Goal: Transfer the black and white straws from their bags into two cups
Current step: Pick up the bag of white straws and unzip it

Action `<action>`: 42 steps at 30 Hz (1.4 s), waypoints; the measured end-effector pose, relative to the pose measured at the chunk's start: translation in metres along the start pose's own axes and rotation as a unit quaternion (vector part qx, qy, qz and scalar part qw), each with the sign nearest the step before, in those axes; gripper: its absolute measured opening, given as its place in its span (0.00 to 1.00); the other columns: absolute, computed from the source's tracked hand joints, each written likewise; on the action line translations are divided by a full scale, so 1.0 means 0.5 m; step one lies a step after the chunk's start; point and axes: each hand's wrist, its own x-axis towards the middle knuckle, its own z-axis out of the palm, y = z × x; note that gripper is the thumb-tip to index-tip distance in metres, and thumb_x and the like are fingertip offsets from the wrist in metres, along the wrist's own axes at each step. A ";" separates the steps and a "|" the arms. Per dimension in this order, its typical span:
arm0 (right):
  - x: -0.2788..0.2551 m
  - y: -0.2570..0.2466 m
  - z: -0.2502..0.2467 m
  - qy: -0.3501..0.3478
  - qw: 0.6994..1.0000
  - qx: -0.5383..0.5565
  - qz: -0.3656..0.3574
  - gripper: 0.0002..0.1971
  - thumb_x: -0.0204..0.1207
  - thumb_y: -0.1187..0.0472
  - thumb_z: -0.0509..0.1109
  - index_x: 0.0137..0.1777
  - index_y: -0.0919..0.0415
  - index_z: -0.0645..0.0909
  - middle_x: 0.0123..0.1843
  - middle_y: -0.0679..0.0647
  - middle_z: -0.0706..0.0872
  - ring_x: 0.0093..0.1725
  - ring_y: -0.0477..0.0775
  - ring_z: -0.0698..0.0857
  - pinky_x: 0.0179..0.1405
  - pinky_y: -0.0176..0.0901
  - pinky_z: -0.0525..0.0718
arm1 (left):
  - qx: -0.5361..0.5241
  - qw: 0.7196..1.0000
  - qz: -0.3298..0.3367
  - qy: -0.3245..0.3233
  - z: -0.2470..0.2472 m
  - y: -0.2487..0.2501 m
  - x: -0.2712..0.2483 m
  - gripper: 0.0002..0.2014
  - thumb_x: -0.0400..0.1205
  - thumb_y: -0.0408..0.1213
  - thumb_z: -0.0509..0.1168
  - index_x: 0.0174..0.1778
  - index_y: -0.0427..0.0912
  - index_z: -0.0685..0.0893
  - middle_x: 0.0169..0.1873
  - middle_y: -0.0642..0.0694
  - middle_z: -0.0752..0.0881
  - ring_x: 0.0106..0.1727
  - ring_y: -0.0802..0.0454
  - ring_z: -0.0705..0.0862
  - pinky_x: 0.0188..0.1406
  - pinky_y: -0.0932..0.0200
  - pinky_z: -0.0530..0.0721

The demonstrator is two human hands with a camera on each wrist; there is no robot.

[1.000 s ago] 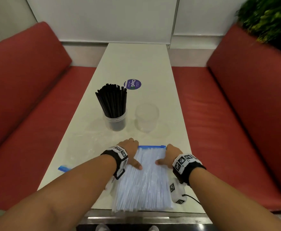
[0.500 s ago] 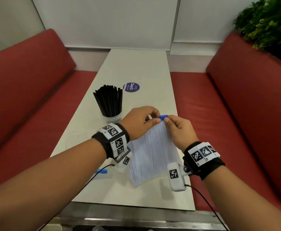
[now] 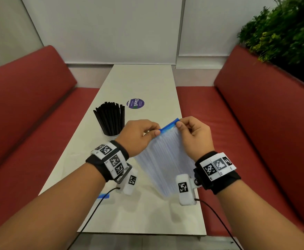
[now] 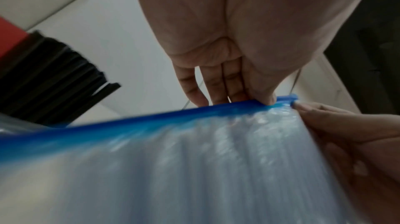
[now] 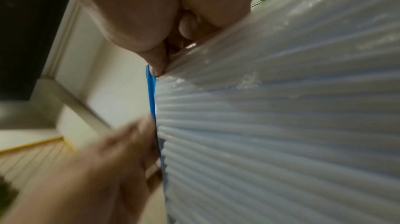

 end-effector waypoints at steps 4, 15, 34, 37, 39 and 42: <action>0.029 0.004 -0.047 0.037 0.998 0.043 0.023 0.08 0.82 0.62 0.69 0.41 0.58 0.84 0.33 0.51 0.81 0.31 0.42 0.75 0.32 0.31 0.75 | -0.002 0.995 -0.088 -0.038 -0.053 -0.079 -0.042 0.07 0.84 0.38 0.72 0.43 0.55 0.90 0.36 0.63 0.91 0.39 0.69 0.86 0.48 0.63 0.82; 0.049 -0.055 0.039 -0.019 0.944 0.316 0.093 0.11 0.82 0.64 0.68 0.39 0.54 0.86 0.38 0.63 0.88 0.38 0.61 0.88 0.45 0.49 0.87 | -0.369 0.903 -0.210 -0.070 -0.023 -0.147 -0.108 0.44 0.56 0.57 0.88 0.65 0.41 0.83 0.57 0.43 0.90 0.64 0.46 0.88 0.61 0.54 0.88; -0.034 0.019 0.094 -0.196 0.974 0.062 0.098 0.30 0.61 0.64 0.87 0.57 0.44 0.76 0.48 0.46 0.88 0.45 0.37 0.89 0.38 0.33 0.88 | -0.474 0.861 -0.178 0.041 0.050 0.003 -0.012 0.47 0.67 0.70 0.72 0.79 0.47 0.74 0.70 0.39 0.87 0.70 0.42 0.87 0.68 0.41 0.86; -0.029 0.032 0.087 -0.152 0.982 0.046 0.102 0.25 0.64 0.64 0.84 0.57 0.49 0.79 0.48 0.47 0.89 0.47 0.47 0.90 0.41 0.35 0.88 | -0.451 0.875 -0.174 0.026 0.051 -0.001 -0.005 0.44 0.65 0.68 0.75 0.76 0.52 0.76 0.67 0.45 0.89 0.68 0.48 0.88 0.68 0.48 0.87; -0.029 0.040 0.079 -0.133 0.986 0.030 0.100 0.27 0.63 0.64 0.82 0.62 0.53 0.78 0.51 0.49 0.89 0.50 0.52 0.90 0.47 0.41 0.87 | -0.411 0.895 -0.162 0.061 0.038 -0.014 -0.001 0.46 0.67 0.62 0.80 0.77 0.44 0.75 0.65 0.47 0.90 0.66 0.53 0.89 0.71 0.46 0.86; -0.025 0.042 0.064 -0.116 0.989 0.000 0.089 0.30 0.64 0.67 0.82 0.65 0.54 0.76 0.52 0.49 0.87 0.51 0.53 0.87 0.51 0.43 0.84 | -0.304 0.917 -0.152 0.210 0.005 -0.031 0.006 0.43 0.65 0.50 0.84 0.73 0.51 0.70 0.59 0.54 0.84 0.62 0.54 0.87 0.73 0.44 0.84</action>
